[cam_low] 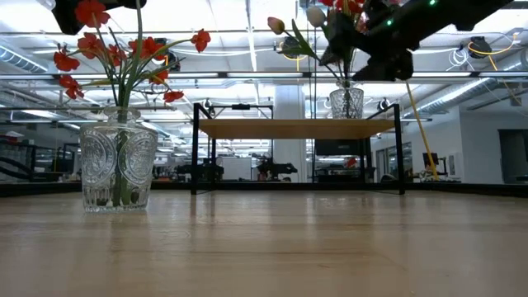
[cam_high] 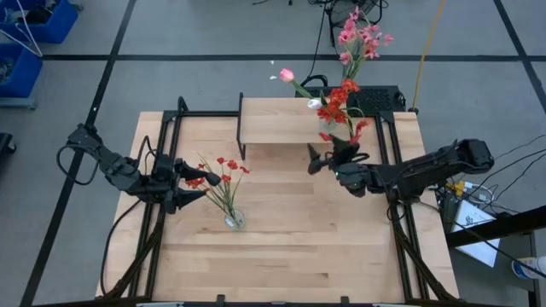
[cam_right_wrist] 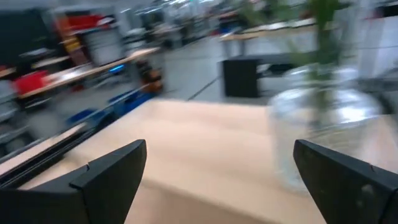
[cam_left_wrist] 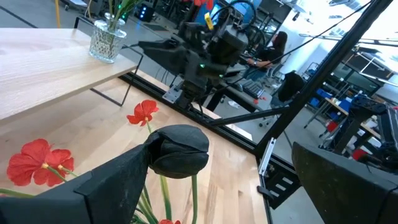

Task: Pick and place flowers into a vace then onto a shelf
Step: Put the transparent vase with flowers on the shelf

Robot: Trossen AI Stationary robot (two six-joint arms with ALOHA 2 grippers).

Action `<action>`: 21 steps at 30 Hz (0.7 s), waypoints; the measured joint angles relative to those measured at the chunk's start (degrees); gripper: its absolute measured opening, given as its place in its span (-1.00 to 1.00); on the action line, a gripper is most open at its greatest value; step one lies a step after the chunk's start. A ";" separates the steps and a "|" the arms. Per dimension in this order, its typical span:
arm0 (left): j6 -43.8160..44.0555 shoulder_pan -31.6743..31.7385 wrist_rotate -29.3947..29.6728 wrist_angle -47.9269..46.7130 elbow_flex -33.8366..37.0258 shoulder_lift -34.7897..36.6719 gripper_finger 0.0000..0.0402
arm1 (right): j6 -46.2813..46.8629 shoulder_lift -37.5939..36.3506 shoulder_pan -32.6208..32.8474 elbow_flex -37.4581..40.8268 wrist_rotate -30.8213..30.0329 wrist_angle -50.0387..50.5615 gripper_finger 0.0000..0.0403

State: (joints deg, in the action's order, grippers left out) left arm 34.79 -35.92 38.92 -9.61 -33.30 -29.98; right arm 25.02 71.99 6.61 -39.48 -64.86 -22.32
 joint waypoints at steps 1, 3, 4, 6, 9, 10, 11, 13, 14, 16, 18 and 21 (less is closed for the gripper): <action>0.00 -0.02 0.00 0.00 0.00 0.00 0.99 | -0.84 0.00 0.57 0.00 2.40 -0.60 0.99; 0.00 0.00 0.00 0.00 0.00 -0.01 0.99 | -3.76 -0.01 1.80 0.00 8.10 -2.11 0.99; 0.00 0.00 0.00 0.00 0.00 -0.01 0.99 | -5.13 0.00 2.47 0.00 10.86 -2.70 0.99; 0.00 0.00 0.00 0.00 0.00 -0.02 0.99 | -6.16 0.00 3.75 0.00 15.88 -3.18 0.99; 0.00 -0.01 -0.02 0.00 0.00 -0.02 0.99 | -6.13 0.06 4.90 0.00 21.73 -1.89 0.99; 0.00 -0.02 0.00 0.00 0.00 -0.01 0.99 | -5.28 0.08 5.24 0.00 23.72 -2.00 0.99; 0.00 -0.01 0.00 0.00 0.00 0.00 0.99 | -4.50 0.09 5.64 0.00 25.90 -2.54 0.99; 0.00 -0.02 0.00 0.00 0.00 -0.02 0.99 | -3.39 0.07 6.24 0.00 31.09 -3.46 0.99; 0.00 0.00 0.00 0.00 0.00 0.00 0.99 | -2.97 0.07 6.51 0.00 34.23 -3.39 0.99; 0.00 -0.01 0.00 0.00 0.00 0.00 0.99 | -2.84 0.09 7.23 0.00 40.12 -3.42 0.99; 0.00 0.00 0.00 0.00 0.00 0.00 0.99 | -3.92 0.72 8.33 0.00 42.56 -5.75 0.99; 0.00 -0.01 -0.01 0.00 0.00 -0.02 0.99 | -6.39 3.47 9.88 -0.09 41.24 -9.42 0.99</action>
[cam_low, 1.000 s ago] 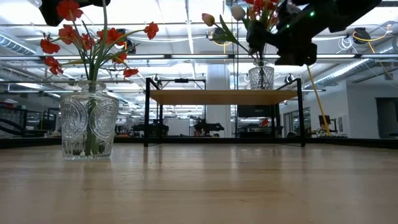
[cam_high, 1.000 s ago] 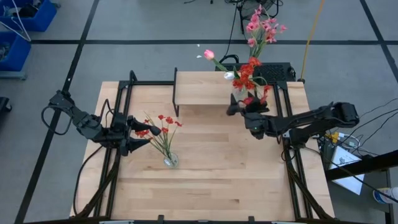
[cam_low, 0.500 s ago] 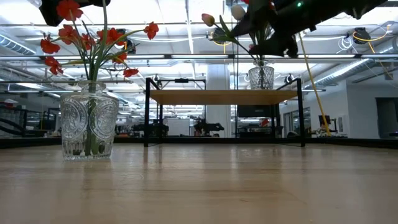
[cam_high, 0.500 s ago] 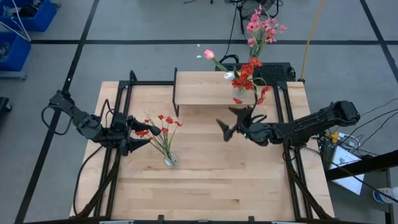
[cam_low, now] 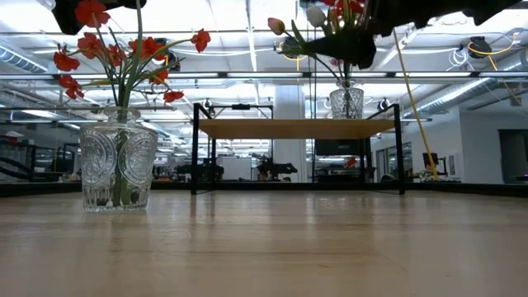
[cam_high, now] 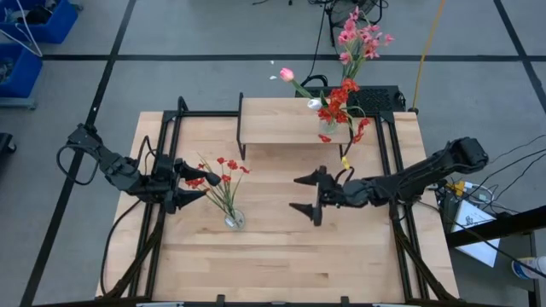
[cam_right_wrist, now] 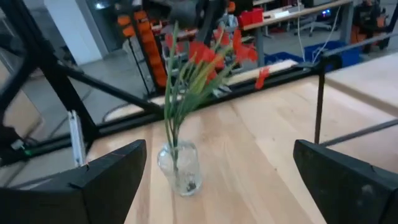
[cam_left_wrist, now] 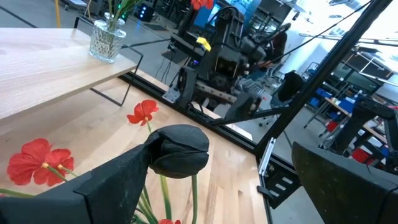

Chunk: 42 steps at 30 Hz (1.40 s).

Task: Pick and place flowers into a vace then onto a shelf
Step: Put the transparent vase with flowers on the shelf

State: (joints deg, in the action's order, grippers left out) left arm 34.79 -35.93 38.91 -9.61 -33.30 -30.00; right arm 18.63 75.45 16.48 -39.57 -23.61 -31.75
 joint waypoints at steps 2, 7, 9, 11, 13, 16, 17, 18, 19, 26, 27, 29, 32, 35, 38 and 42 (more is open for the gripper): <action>0.00 0.01 0.01 0.02 0.00 0.02 0.99 | 0.55 2.69 0.29 -0.97 -0.14 -1.35 0.99; 0.00 0.01 0.01 0.04 0.00 0.00 0.99 | 2.88 11.84 0.67 -4.77 -0.39 -8.19 0.99; 0.00 0.01 0.01 0.04 0.00 0.02 0.99 | 2.62 15.40 0.66 -6.95 1.16 -7.92 0.99; 0.00 -0.01 0.01 0.08 0.00 0.02 0.99 | 3.43 18.68 0.45 -9.51 4.45 -8.59 0.99; 0.00 0.00 0.01 0.15 0.00 0.02 0.99 | 3.63 22.13 0.45 -11.91 4.87 -8.55 0.99; 0.00 0.00 0.01 0.20 0.00 0.02 0.99 | 3.53 26.97 0.41 -15.34 4.22 -7.66 0.99; 0.00 0.01 -0.01 0.24 0.00 0.00 0.99 | 3.25 28.30 0.33 -16.69 4.25 -7.60 0.99; 0.00 0.01 0.01 0.26 0.00 0.00 0.99 | 3.13 29.48 0.25 -18.15 4.43 -8.08 0.99; 0.00 0.01 0.00 0.30 0.00 0.00 0.99 | 3.11 30.45 0.24 -19.57 4.57 -8.29 0.99; 0.00 -0.01 -0.01 0.42 0.00 0.00 0.99 | -1.33 38.84 0.25 -25.21 5.97 -7.44 0.99; 0.00 -0.01 0.00 0.33 0.02 0.00 0.99 | -1.13 39.75 0.25 -25.48 6.31 -7.35 0.99; 0.00 0.00 0.01 0.36 0.00 0.00 0.99 | 0.27 42.10 0.21 -26.67 7.84 -8.60 0.99; 0.00 -0.01 0.01 0.39 0.00 0.00 0.99 | 0.50 44.24 0.38 -27.41 8.71 -9.17 0.99; 0.00 -0.01 0.00 0.34 0.00 0.00 0.99 | 0.78 46.17 0.42 -28.18 8.91 -11.37 0.99; 0.00 -0.01 0.00 0.35 0.00 0.02 0.99 | 0.81 47.91 0.40 -29.51 9.53 -12.36 0.99; 0.00 -0.01 -0.01 0.33 0.00 0.00 0.99 | 0.30 50.73 -0.26 -32.10 11.37 -12.80 0.99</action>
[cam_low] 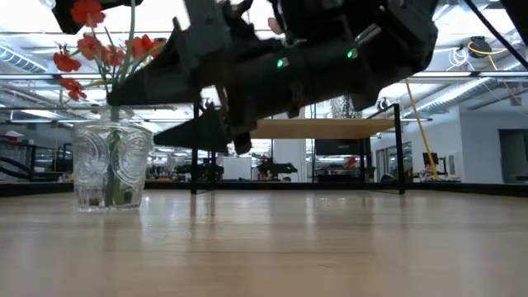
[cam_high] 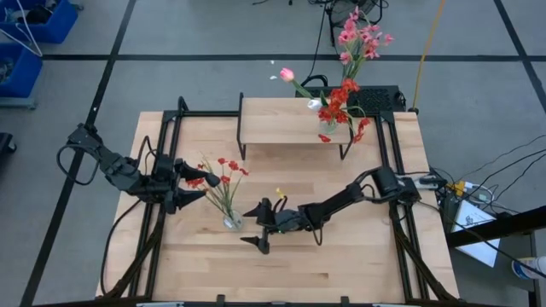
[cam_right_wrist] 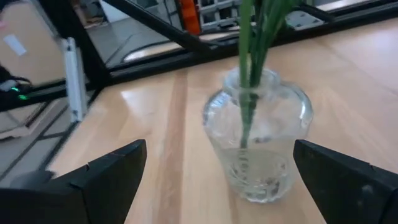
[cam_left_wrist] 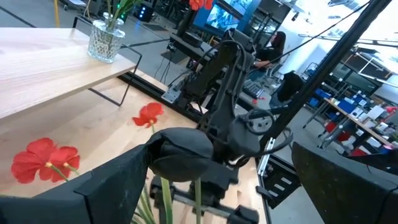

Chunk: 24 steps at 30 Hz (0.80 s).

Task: Pick and place flowers into a vace then onto a shelf
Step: Put the transparent vase with flowers on the shelf

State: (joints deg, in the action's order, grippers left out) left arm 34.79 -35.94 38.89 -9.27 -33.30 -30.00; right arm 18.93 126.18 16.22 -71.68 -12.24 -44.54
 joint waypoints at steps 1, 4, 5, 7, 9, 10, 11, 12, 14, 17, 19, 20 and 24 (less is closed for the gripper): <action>0.00 0.00 0.01 0.00 0.01 0.00 0.99 | -0.09 0.63 -0.15 -0.59 -0.48 -0.02 0.99; 0.00 0.00 0.02 -0.03 0.02 0.02 0.99 | -0.05 1.89 -0.84 -1.43 -1.14 -0.56 0.99; 0.00 0.02 0.02 -0.02 0.02 0.00 0.99 | -0.14 2.21 -1.15 -1.83 -1.12 -0.78 0.99; 0.00 0.00 0.00 -0.01 0.02 0.02 0.99 | -0.98 2.35 -1.48 -2.10 -1.23 -1.18 0.99; 0.00 0.00 0.02 0.00 0.02 0.00 0.99 | -2.03 2.40 -1.91 -2.43 -0.86 -1.18 0.99; 0.00 0.00 0.01 0.00 0.02 0.00 0.99 | -2.45 2.41 -2.06 -2.45 -0.14 -1.19 0.99; 0.00 0.00 0.02 -0.02 0.02 0.00 0.99 | -2.76 2.41 -2.31 -2.45 0.52 -1.17 0.99; 0.00 0.01 0.02 0.00 0.01 0.00 0.99 | -3.02 2.41 -2.38 -2.45 1.32 -1.13 0.99; 0.00 0.00 0.00 0.01 0.01 0.02 0.99 | -3.20 2.41 -2.42 -2.45 3.05 -0.48 0.99; 0.00 0.00 0.01 0.02 0.01 0.00 0.99 | -3.36 2.43 -2.37 -2.45 3.03 -0.44 0.99; 0.00 0.01 0.02 0.03 0.02 0.00 0.99 | -3.54 2.43 -2.29 -2.45 1.93 -0.66 0.99; 0.00 0.00 0.02 0.04 0.02 0.00 0.99 | -3.58 2.48 -2.30 -2.52 1.94 -0.62 0.99; 0.00 0.00 0.00 0.05 0.02 0.00 0.99 | -3.64 5.52 -2.64 -5.20 0.16 0.08 0.99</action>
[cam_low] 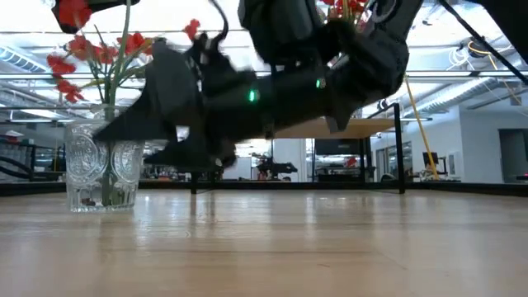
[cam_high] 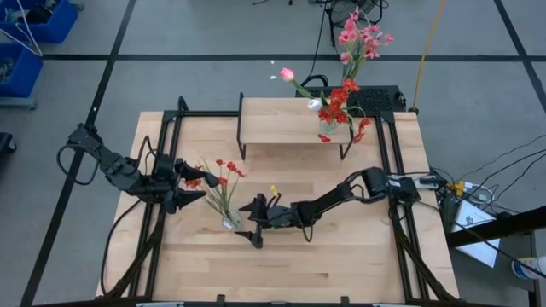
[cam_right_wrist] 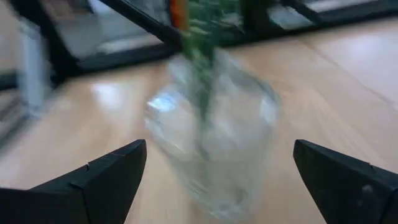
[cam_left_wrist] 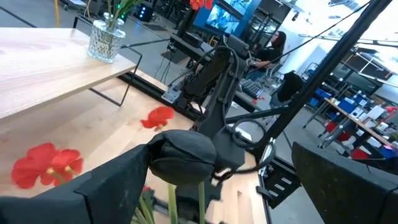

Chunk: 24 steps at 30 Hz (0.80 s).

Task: Pick and place flowers into a vace then onto a shelf
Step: Put the transparent vase with flowers on the shelf

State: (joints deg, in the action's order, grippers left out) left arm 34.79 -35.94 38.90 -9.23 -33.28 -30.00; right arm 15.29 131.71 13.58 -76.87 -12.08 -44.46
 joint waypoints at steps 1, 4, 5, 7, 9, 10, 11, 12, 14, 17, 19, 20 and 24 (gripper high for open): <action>0.00 0.00 0.02 -0.11 -0.01 0.00 0.99 | 0.00 0.91 -0.06 -1.07 -0.06 0.26 0.99; 0.00 0.00 0.00 -0.01 0.00 0.00 0.99 | -0.28 2.50 -0.45 -4.41 0.31 0.34 0.99; 0.00 0.00 0.02 -0.01 0.00 0.02 0.99 | -0.30 3.27 -0.46 -5.77 0.64 0.51 0.99; 0.00 0.02 0.00 -0.01 0.00 0.00 0.99 | -0.47 4.67 -0.48 -7.44 1.75 0.61 0.99; 0.00 0.00 0.00 -0.05 0.00 0.00 0.99 | -0.56 6.11 -0.52 -8.57 1.70 1.35 0.99; 0.00 0.02 0.02 -0.05 0.00 0.00 0.99 | -0.43 6.62 -0.61 -8.93 1.87 1.40 0.99; 0.00 0.02 0.00 -0.05 0.00 0.00 0.99 | 0.11 6.86 -0.61 -8.97 1.86 1.49 0.99; 0.00 0.02 0.01 -0.05 0.00 0.00 0.99 | 0.94 7.17 -0.66 -9.31 1.84 1.45 0.99; 0.00 0.02 0.00 -0.02 0.00 0.00 0.99 | 2.86 7.47 -0.74 -9.65 0.90 1.11 0.99; 0.00 0.02 0.02 -0.05 0.00 0.00 0.99 | 6.58 7.64 -0.82 -9.76 0.31 1.40 0.99; 0.00 0.02 0.00 -0.03 0.00 0.00 0.99 | 6.30 7.64 -0.83 -9.76 -0.25 1.47 0.98; 0.00 0.02 0.00 -0.03 0.00 0.00 0.99 | 6.14 7.64 -0.82 -9.78 -0.99 1.41 0.97; 0.00 0.02 0.00 -0.03 0.00 0.00 0.99 | 7.69 7.62 -0.96 -9.82 -1.44 1.12 0.91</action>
State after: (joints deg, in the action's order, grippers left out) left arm 34.79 -35.92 38.89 -9.26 -33.28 -30.00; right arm 22.98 139.33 12.63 -86.70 -13.52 -43.35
